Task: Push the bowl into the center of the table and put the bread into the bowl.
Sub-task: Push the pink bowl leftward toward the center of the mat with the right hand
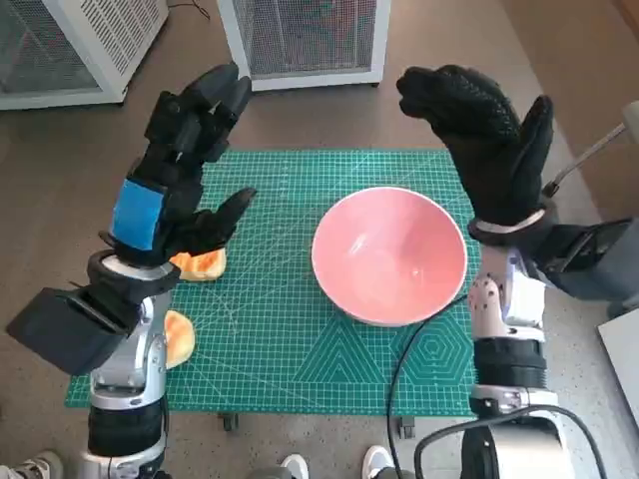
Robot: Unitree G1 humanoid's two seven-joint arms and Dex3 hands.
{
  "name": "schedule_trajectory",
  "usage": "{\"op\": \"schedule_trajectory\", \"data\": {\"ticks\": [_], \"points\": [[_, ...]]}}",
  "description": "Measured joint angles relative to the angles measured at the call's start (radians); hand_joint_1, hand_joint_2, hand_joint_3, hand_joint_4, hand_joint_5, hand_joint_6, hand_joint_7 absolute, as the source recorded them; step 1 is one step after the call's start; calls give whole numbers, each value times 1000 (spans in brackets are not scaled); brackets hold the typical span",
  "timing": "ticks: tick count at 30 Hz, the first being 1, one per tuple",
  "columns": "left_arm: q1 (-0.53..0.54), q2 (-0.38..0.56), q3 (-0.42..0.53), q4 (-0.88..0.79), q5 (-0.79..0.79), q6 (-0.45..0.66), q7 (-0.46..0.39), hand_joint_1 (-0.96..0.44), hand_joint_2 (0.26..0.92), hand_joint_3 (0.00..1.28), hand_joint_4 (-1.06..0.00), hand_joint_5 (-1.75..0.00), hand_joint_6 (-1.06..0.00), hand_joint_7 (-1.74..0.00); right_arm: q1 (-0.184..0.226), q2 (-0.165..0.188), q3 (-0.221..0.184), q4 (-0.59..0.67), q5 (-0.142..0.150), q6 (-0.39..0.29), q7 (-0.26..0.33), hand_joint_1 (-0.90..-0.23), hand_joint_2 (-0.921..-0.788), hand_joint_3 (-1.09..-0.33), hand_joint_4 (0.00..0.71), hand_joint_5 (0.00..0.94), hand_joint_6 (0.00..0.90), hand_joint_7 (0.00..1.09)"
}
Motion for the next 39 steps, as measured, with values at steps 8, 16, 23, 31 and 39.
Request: {"op": "schedule_trajectory", "data": {"ticks": [8, 16, 23, 31, 39], "points": [[1, 0, -1, -1, 3, 0, 1, -612, 921, 396, -288, 0, -56, -593, 4, -3, -7, 9, 1, -3, 1, -428, -921, -420, 494, 0, 621, 0], [9, -2, 0, -3, -3, 0, 0, -595, 921, 395, -287, 0, -55, -594, 5, -28, -47, 95, 6, -36, 11, -426, -921, -439, 480, 0, 612, 0], [22, -5, -2, -13, -3, 9, 1, -587, 921, 393, -288, -1, -54, -594, 10, -42, -67, 135, -5, -53, -25, -413, -921, -450, 475, 0, 604, 0], [26, -8, -2, -29, -10, 25, 1, -599, 921, 381, -293, -3, -54, -594, 41, -55, -76, 142, -22, -56, -75, -406, -921, -459, 472, 0, 602, 0], [31, -7, -1, -30, -24, 28, 1, -591, 921, 379, -292, -2, -58, -597, 49, -66, -96, 184, -30, -66, -93, -400, -921, -469, 464, 5, 582, 5]]}}
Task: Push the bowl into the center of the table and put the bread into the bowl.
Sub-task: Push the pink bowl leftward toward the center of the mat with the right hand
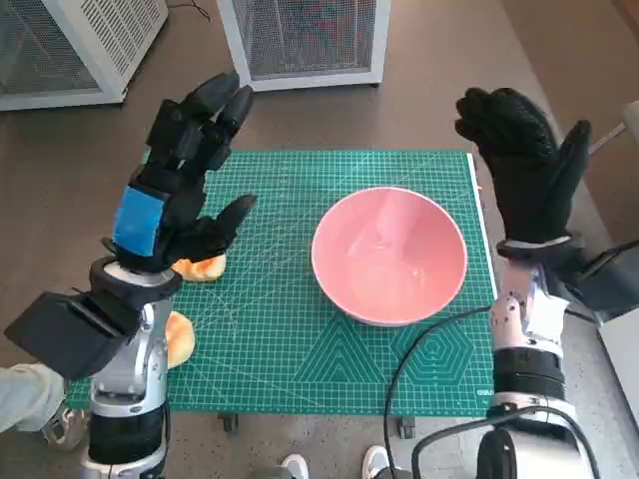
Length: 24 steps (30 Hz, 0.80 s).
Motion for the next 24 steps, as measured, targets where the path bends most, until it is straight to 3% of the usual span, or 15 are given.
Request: {"op": "schedule_trajectory", "data": {"ticks": [16, 24], "points": [[0, 3, 3, 0, -3, 0, 0, -584, 921, 379, -290, -1, -58, -600, 10, -23, -15, 75, -8, -36, 0, -404, -921, -470, 459, 1, 570, 2], [7, 8, 5, 0, 1, -1, 0, -589, 921, 377, -286, 0, -54, -600, 21, -42, -43, 222, -13, -72, 0, -409, -921, -462, 463, 3, 566, 1]]}}
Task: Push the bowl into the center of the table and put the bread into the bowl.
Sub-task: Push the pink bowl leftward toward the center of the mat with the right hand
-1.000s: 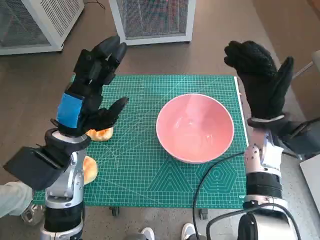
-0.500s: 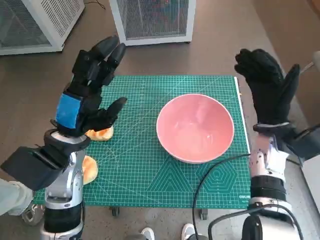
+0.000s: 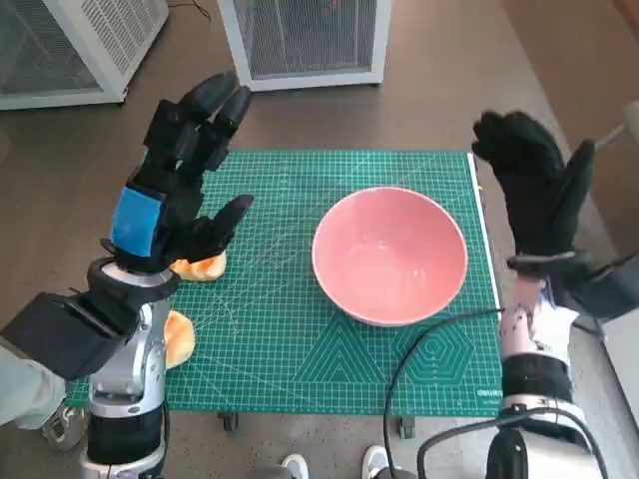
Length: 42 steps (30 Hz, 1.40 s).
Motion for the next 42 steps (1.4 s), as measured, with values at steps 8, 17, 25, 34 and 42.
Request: {"op": "schedule_trajectory", "data": {"ticks": [8, 17, 25, 34, 42], "points": [[4, 3, 4, 0, -7, -1, -2, -588, 921, 375, -282, 0, -54, -600, 4, -18, -9, 106, -20, -16, -5, -410, -921, -465, 463, 2, 569, 3], [4, 2, 4, 0, -8, -2, -6, -576, 921, 376, -280, 0, -53, -598, 4, -22, -25, 172, -37, 0, -32, -410, -921, -455, 472, 6, 618, 27], [5, 2, 4, 0, 0, -2, 0, -574, 921, 378, -279, 0, -53, -597, 7, -22, -23, 205, -58, 26, -83, -423, -921, -448, 495, 13, 649, 39], [7, 2, 4, 0, 1, 1, 2, -577, 921, 378, -278, 0, -53, -597, 12, -6, -15, 219, -81, 49, -131, -430, -921, -453, 505, 13, 658, 40], [8, 2, 4, 0, -12, 1, -5, -572, 921, 378, -278, 0, -53, -597, 12, 22, -5, 229, -96, 71, -146, -444, -921, -457, 507, 9, 664, 41]]}}
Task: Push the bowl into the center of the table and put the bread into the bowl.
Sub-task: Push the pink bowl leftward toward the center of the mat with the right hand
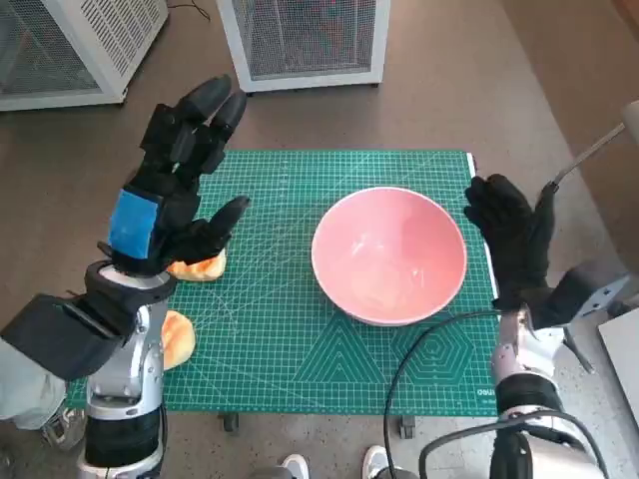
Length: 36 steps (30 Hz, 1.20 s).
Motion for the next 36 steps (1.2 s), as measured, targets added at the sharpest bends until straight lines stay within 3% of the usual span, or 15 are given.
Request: {"op": "schedule_trajectory", "data": {"ticks": [14, 19, 36], "points": [[14, 2, 0, -9, 6, 10, 1, -570, 921, 378, -283, -3, -59, -604, -6, 58, 2, 11, -6, 44, -10, -439, -921, -462, 503, 3, 706, 57], [25, 7, 3, -20, 9, 15, 2, -569, 921, 378, -284, -3, -59, -606, -15, 80, 1, 17, -6, 64, -17, -436, -921, -463, 531, 16, 720, 63], [56, 25, 18, -60, 8, 36, 6, -586, 921, 381, -283, -1, -55, -610, -76, 149, -2, 26, -7, 118, -67, -411, -921, -474, 565, 17, 739, 65]]}}
